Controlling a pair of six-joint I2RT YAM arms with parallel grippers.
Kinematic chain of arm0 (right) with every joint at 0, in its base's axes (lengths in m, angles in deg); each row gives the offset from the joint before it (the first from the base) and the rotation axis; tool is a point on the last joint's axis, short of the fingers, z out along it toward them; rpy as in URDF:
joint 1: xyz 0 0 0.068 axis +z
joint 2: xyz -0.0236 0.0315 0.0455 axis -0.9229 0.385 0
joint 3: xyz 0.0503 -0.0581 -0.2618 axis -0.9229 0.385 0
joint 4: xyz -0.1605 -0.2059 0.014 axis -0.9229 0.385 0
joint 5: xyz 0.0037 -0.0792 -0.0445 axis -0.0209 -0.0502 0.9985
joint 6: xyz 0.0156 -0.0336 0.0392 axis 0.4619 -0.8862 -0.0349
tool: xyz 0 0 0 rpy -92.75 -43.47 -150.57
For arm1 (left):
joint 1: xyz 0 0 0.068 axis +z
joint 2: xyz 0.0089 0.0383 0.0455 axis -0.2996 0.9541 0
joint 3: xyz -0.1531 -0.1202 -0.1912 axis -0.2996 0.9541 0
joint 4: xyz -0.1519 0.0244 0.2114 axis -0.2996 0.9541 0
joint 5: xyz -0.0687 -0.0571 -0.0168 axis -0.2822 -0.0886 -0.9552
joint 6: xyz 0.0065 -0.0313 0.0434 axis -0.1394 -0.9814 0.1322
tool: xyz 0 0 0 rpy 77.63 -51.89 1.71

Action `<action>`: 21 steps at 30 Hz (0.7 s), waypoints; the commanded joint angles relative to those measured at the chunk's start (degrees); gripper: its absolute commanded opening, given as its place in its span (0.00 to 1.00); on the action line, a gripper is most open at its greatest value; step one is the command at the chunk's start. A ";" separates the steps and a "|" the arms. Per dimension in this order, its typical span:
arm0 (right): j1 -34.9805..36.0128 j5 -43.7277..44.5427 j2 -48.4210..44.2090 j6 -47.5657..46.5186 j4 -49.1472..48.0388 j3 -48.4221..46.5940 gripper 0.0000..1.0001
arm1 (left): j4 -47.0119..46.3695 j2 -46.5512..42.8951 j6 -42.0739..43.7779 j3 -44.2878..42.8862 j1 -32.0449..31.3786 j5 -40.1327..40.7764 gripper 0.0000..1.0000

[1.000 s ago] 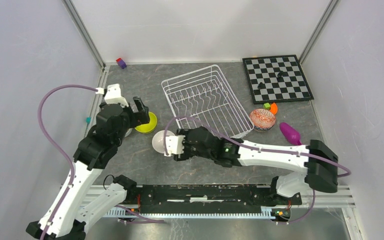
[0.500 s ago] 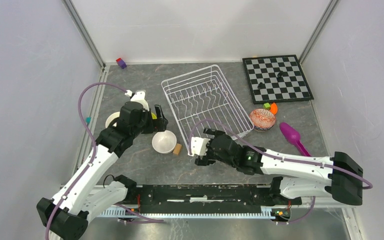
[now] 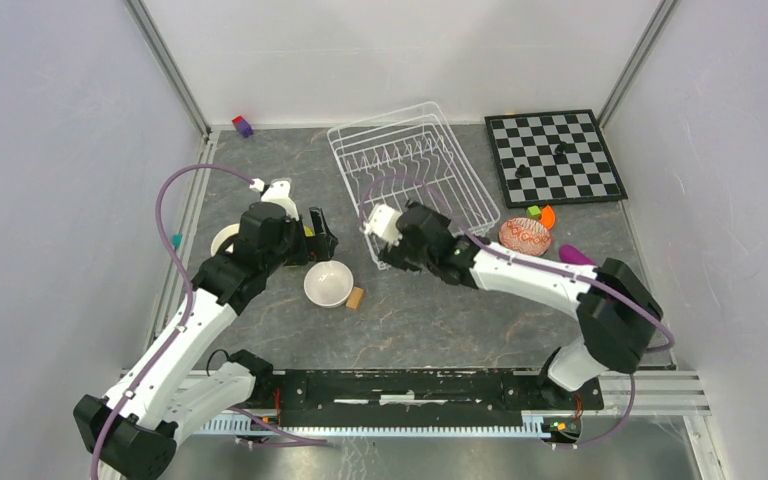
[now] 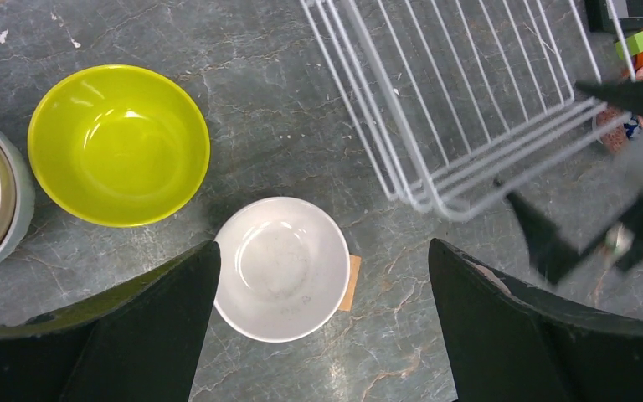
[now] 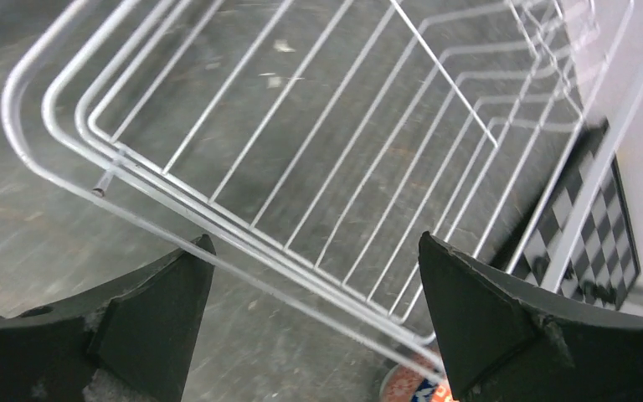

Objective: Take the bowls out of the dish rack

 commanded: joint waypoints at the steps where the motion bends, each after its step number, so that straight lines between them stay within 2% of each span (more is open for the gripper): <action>1: -4.76 6.63 3.14 4.01 -2.31 -7.74 0.97 | -1.36 0.66 -2.37 -0.42 0.22 1.13 1.00; 4: -4.88 5.23 0.41 6.05 -3.68 -5.76 0.97 | -1.57 0.89 -3.83 -0.13 0.22 0.74 1.00; 10: -4.96 4.49 -16.62 5.58 -17.66 12.13 0.98 | -7.16 0.27 -8.31 3.63 0.22 -2.39 1.00; 13: -5.00 10.89 -23.35 5.68 -22.27 18.48 0.98 | -13.87 -0.11 -9.27 6.95 0.09 -8.09 1.00; 15: -5.41 19.44 -27.21 6.85 -27.11 24.06 0.98 | -20.10 -0.67 -10.18 10.47 0.09 -11.97 1.00; 17: -7.86 24.06 -32.54 8.96 -34.13 30.48 0.98 | -25.51 -1.43 -10.67 13.50 0.04 -13.48 1.00; 19: -12.46 21.08 -37.49 12.58 -35.89 34.76 0.98 | -29.23 -2.28 -8.94 15.67 -0.18 -13.04 1.00; 21: -17.42 18.00 -40.63 15.05 -36.56 37.43 0.98 | -29.73 -3.01 -6.12 16.59 -1.18 -7.54 1.00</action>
